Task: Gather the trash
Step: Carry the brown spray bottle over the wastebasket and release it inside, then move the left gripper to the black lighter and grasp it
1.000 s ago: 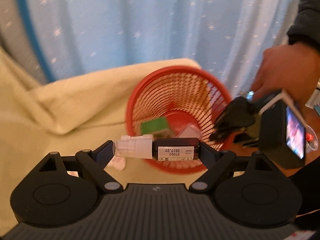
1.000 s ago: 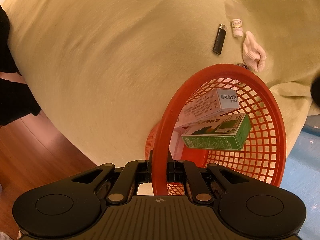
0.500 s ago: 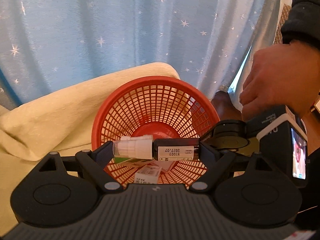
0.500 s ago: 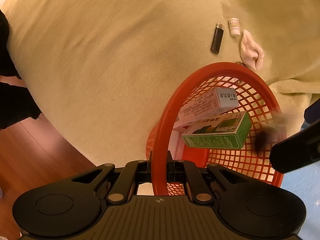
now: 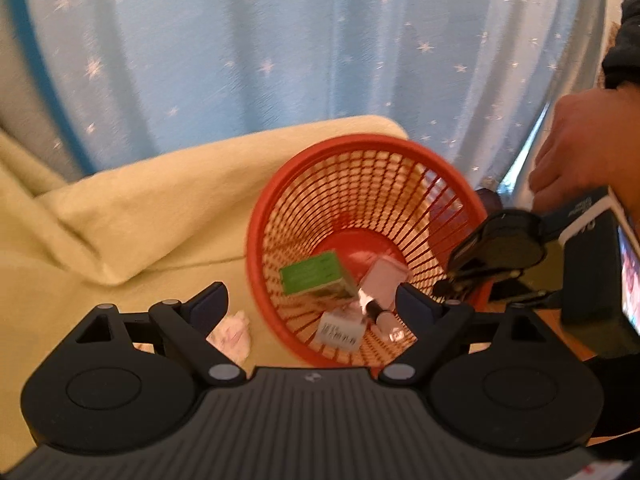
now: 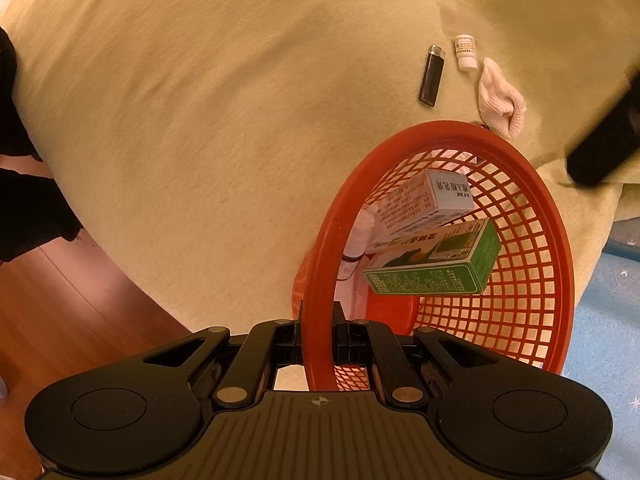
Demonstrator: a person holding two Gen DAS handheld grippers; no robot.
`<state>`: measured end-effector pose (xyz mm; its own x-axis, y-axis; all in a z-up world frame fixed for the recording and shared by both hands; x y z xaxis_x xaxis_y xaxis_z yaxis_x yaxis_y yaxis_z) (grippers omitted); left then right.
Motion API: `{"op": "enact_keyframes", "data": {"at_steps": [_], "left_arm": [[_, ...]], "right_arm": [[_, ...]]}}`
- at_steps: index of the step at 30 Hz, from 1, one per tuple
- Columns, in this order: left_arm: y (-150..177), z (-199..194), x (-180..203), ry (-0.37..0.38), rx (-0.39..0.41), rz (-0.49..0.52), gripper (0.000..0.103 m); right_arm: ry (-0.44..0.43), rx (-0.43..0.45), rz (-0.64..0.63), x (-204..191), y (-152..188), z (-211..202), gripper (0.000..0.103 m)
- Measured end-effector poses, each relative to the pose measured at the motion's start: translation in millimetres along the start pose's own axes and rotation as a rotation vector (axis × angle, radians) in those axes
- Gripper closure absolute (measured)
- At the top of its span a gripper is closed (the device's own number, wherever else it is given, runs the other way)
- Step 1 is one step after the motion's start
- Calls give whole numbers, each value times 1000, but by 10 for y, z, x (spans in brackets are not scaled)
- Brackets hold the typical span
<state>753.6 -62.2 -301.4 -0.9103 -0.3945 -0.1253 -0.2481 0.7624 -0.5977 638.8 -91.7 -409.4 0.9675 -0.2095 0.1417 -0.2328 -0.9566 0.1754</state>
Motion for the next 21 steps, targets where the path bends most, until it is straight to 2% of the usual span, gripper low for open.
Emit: {"op": "enact_keyframes", "data": {"at_steps": [11,21], "left_arm": [[653,-64,-314,-125,-113,-131,15],[1113,39,-597,-230,-206,-196,15]], "right_arm": [[-1,-4,-6,4,-8,5,99],[-1,-15,-12,-1,-17,-21,99]]}}
Point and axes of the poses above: each gripper's, at about its wrist camera, not at the fingertips, and z roughly the way its jaws point, x to its right, y to its underside, the point moved 10 cm from there along z, roughly the way its jaws point, and after that the axes turned 11 degrees about -y, right-handed, at the moved point
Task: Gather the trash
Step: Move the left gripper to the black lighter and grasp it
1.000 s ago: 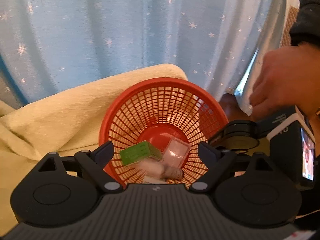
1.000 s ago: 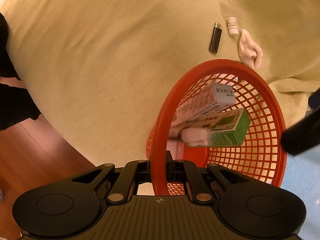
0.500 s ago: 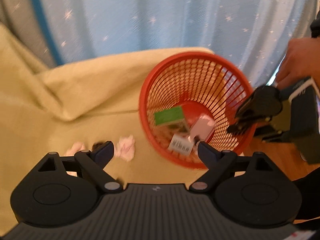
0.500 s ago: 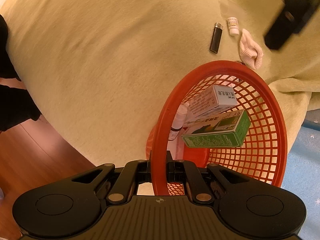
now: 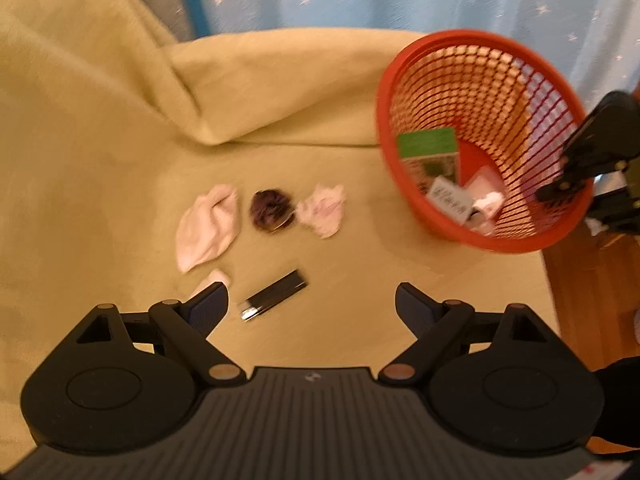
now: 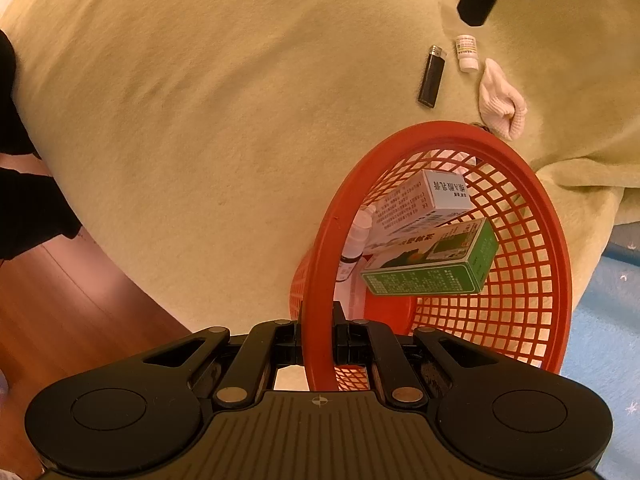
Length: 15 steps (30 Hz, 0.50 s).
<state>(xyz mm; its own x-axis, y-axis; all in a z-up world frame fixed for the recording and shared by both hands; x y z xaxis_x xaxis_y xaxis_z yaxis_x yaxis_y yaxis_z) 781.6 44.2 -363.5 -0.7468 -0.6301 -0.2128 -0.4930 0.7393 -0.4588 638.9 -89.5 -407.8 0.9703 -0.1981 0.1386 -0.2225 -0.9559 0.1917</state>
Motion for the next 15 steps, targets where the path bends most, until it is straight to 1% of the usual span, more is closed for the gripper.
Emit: {"op": "enact_keyframes", "data": {"at_steps": [6,12,14,15], "left_arm": [[133,247,-125,-34,-28,6,15],[221,552,-169,-39,-47,29,18],[244,675,-174,-41,-66,11,18],[246,730,-175,-35,-70,-14,18]], "right_arm": [[0,-7,2,4,34,-10,99],[-7,-9,13,16,65,-35,99],[-8,-11,19,12,67,-49,99],[-9,-12,19,19,59,-43,99]]}}
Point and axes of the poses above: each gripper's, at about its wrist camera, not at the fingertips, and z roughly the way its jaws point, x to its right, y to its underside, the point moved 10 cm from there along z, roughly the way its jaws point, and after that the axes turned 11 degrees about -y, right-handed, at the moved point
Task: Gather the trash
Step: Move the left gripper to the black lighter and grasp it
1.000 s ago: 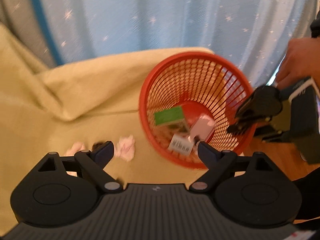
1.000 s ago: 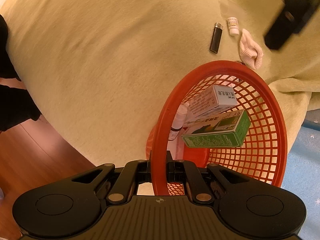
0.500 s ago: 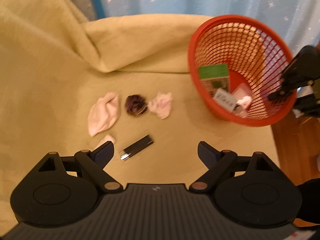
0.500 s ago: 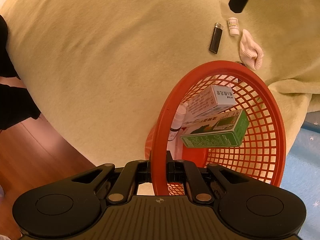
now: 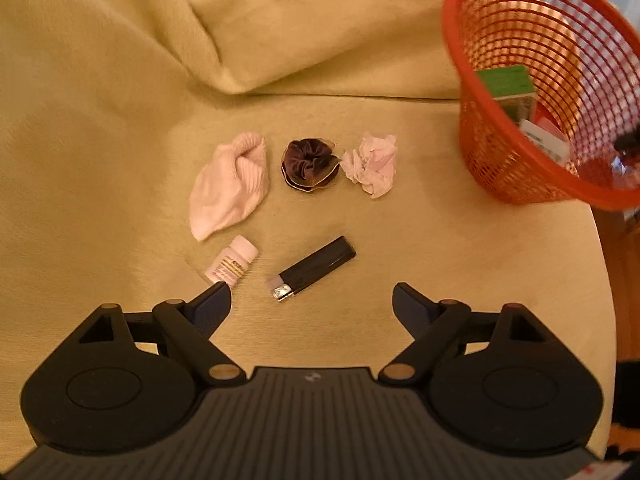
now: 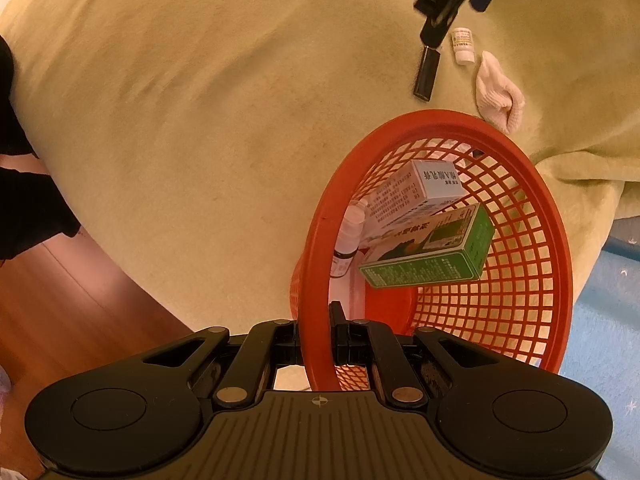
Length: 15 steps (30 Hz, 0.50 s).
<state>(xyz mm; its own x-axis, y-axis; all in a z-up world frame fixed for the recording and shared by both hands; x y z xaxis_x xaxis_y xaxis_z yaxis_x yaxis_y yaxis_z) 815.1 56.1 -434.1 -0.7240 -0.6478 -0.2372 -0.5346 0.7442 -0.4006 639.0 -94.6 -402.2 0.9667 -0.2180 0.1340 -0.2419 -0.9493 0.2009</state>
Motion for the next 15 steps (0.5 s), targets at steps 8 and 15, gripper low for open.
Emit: {"op": "enact_keyframes", "data": {"at_steps": [8,15], "left_arm": [[-50,398,62,-28,-48,-182,18],[-55,655,95,-96,-93,-323,14]], "right_arm": [[1,-9,-18,-1,33,-12,99],[12,-19,-36,-21,46,-28,98]]}}
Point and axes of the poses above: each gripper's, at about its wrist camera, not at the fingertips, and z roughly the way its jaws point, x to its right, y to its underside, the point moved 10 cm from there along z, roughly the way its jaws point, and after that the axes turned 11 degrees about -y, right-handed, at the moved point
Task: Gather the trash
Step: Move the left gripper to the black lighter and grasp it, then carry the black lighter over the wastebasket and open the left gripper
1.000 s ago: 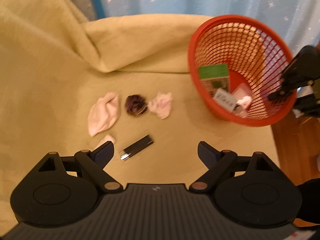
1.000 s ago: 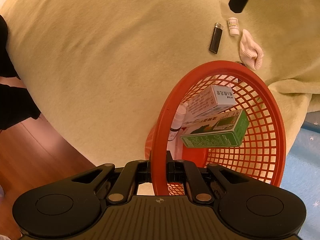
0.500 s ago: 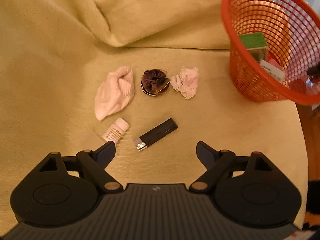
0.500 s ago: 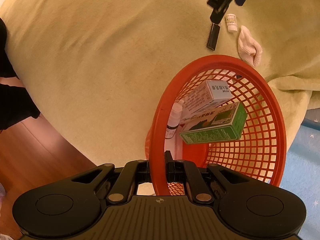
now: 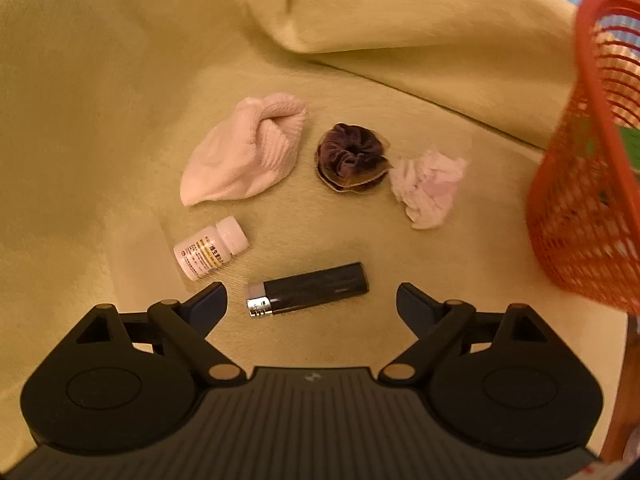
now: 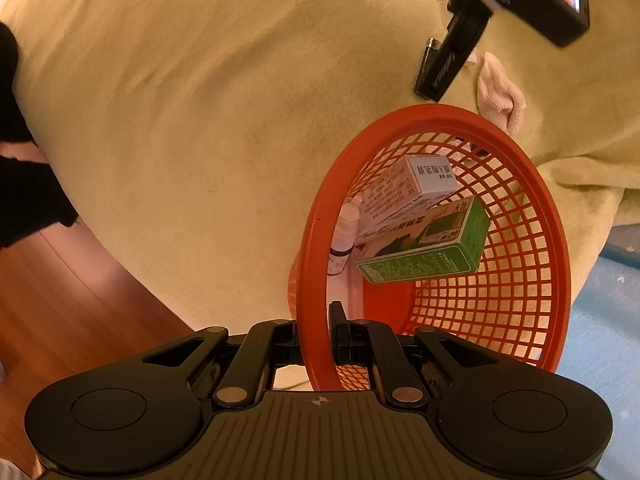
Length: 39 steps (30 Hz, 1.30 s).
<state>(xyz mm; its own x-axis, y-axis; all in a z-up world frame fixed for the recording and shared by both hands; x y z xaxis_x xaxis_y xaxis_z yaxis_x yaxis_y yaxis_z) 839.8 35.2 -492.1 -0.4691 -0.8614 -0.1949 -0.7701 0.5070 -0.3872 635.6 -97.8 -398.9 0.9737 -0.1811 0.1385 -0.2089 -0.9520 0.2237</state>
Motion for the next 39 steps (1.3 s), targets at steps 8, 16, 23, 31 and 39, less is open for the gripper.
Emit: {"op": "enact_keyframes", "data": {"at_steps": [8,16,23,31,39], "left_arm": [[-18,181,59,-38,-21,-16,14],[27,332,-35,-56,-78,-112,22],[56,342,-43,-46,-77,-116,24],[126,107,-67,-24,-44,-14,25],[87,-491,-61,52,31,102,25]], "right_arm": [[-6,-2,-18,-61,52,5,98],[-13,-1,-13,-14,18,10,98],[-14,-1,-16,-20,24,19,98],[-18,4,-9,-13,22,19,98],[-9,9,-13,-41,29,24,98]]}}
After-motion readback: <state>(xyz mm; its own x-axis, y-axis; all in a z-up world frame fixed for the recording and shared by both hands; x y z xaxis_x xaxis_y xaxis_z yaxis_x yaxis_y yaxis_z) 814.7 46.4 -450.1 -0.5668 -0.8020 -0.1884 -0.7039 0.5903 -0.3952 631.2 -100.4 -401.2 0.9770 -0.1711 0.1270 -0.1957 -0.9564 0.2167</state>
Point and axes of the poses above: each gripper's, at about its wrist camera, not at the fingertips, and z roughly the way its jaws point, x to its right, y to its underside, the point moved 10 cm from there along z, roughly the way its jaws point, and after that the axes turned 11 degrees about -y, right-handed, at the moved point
